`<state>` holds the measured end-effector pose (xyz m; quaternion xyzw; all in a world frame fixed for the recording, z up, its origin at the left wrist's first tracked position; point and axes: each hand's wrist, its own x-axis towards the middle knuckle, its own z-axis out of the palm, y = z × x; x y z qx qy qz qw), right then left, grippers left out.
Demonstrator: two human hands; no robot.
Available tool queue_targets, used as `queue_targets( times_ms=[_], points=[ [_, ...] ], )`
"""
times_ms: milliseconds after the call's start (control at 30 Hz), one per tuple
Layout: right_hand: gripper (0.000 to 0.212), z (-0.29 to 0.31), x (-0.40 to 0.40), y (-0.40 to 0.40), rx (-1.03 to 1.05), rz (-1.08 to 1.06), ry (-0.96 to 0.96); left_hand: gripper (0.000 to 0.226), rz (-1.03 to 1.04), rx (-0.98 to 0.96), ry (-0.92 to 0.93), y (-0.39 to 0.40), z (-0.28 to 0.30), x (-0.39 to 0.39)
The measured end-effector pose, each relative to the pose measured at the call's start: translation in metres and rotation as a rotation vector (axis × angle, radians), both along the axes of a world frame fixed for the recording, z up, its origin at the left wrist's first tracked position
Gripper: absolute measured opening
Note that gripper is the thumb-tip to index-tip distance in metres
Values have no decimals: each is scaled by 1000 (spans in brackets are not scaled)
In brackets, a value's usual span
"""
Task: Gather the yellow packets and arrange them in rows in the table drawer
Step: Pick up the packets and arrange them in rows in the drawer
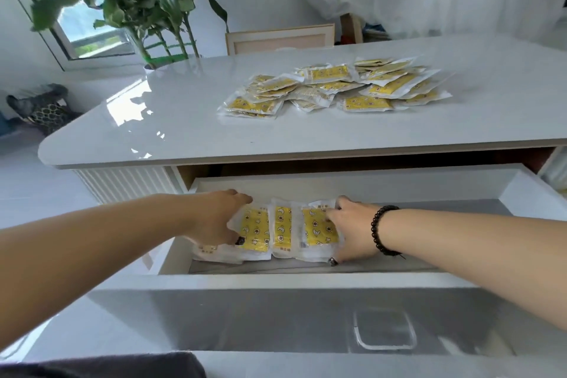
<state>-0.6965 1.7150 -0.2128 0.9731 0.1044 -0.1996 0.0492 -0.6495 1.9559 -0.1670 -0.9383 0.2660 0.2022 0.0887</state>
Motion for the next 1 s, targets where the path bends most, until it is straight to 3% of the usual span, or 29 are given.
queue_targets(
  times_ms=[133, 333, 567, 733, 900, 1000],
  points=[
    [51, 32, -19, 7, -106, 31, 11, 81, 17, -10, -33, 3, 19, -15],
    [44, 85, -22, 20, -119, 1, -145, 67, -35, -99, -213, -8, 55, -31],
    [29, 126, 15, 24, 248, -249, -458, 43, 11, -211, -497, -26, 73, -9],
    [24, 107, 48, 16, 401, -425, -535, 46, 234, -449, -447, -36, 54, 32],
    [21, 91, 90, 4, 452, -505, -560, 54, 628, -853, -377, -53, 41, 84],
    [20, 84, 118, 3, 388, -523, -642, 57, 798, -893, -456, -60, 37, 117]
  ],
)
